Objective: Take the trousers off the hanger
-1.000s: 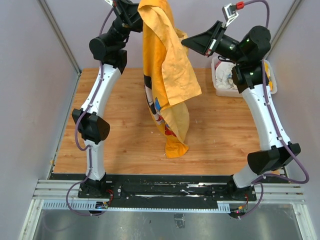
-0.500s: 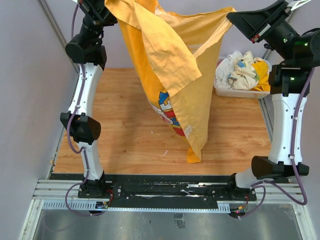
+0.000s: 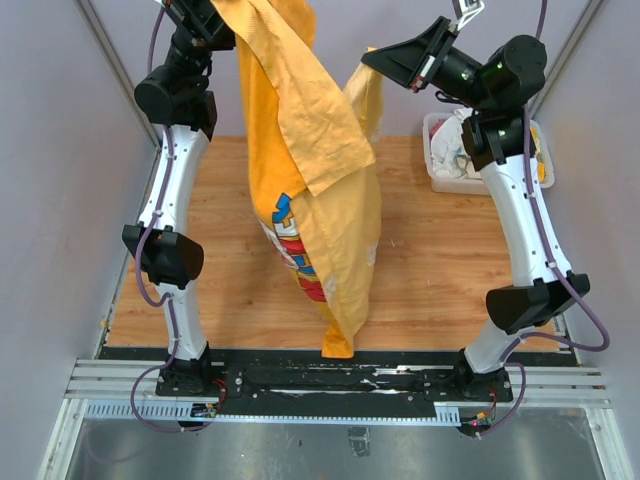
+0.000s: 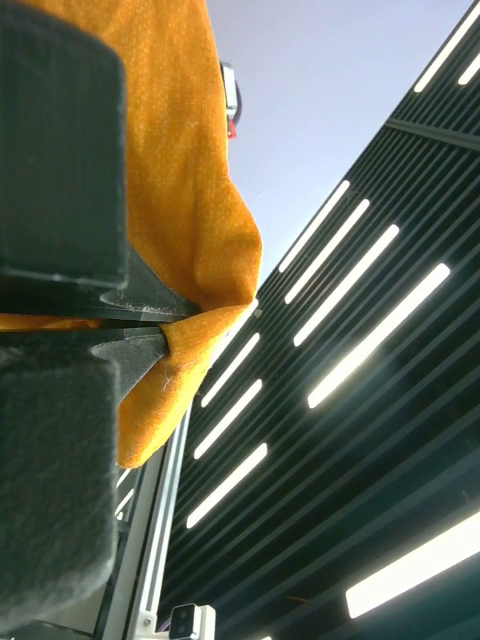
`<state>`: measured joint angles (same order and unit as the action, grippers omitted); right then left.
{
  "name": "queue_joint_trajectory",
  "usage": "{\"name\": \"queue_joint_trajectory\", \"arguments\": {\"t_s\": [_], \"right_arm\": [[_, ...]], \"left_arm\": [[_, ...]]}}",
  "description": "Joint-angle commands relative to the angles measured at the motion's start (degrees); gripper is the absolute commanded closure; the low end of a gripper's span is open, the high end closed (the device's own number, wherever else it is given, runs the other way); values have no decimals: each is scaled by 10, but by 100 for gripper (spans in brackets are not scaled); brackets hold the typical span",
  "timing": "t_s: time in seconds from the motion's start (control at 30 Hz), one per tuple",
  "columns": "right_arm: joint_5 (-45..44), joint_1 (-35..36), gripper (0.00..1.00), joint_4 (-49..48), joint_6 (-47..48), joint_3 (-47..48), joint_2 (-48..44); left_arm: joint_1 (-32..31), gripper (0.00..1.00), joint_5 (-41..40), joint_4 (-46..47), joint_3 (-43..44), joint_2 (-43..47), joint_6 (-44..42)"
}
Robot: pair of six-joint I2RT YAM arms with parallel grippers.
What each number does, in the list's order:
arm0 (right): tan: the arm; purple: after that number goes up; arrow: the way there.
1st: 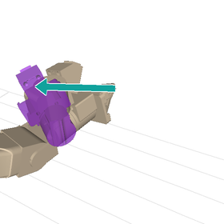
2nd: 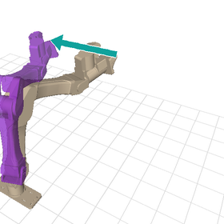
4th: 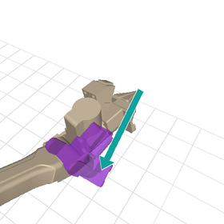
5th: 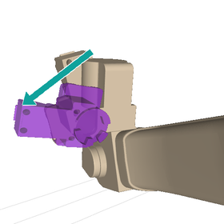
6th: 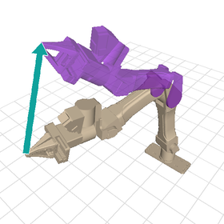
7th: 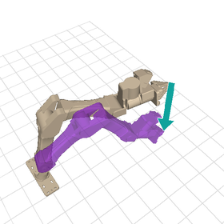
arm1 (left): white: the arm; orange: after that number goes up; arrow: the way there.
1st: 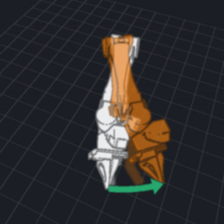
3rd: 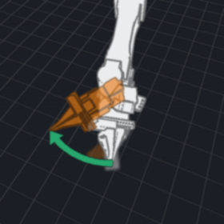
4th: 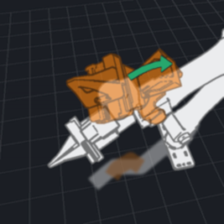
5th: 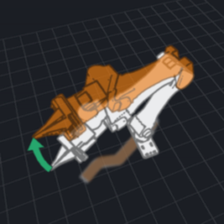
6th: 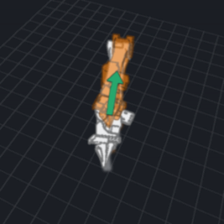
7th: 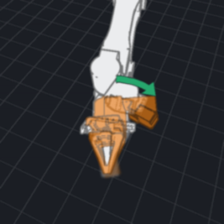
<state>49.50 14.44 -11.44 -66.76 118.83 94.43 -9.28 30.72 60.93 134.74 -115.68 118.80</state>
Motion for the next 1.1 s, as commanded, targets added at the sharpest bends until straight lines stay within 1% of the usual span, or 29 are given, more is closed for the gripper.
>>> {"name": "queue_joint_trajectory", "arguments": {"t_s": [0.0,0.07,0.17,0.27,0.37,0.43,0.53,0.6,0.7,0.93,1.0,1.07], "right_arm": [[4,17,99,29,36,87,2],[7,9,99,53,59,106,-9],[3,-21,99,46,71,100,-54],[-12,-47,99,44,90,81,-97],[-23,-49,99,33,94,36,-117],[-18,-49,99,21,76,8,-110],[-8,-45,99,-21,43,-27,-90],[-9,-37,100,-33,36,-34,-75],[-6,-9,99,-19,47,-6,-45],[-4,59,99,19,52,124,50],[-4,73,99,25,42,175,81],[0,86,99,28,26,246,118]], "left_arm": [[2,100,-31,-4,43,8,84],[2,100,-26,-4,31,15,80],[2,100,-28,24,-10,28,86],[2,100,-29,41,-32,33,92],[3,100,-37,55,-42,33,95],[6,100,-42,55,-34,29,96],[14,100,-40,35,5,20,89],[20,100,-39,27,21,19,91],[33,100,-41,27,25,25,95],[61,100,-45,12,49,36,98],[66,100,-45,8,51,40,99],[73,100,-48,7,51,44,98]]}}
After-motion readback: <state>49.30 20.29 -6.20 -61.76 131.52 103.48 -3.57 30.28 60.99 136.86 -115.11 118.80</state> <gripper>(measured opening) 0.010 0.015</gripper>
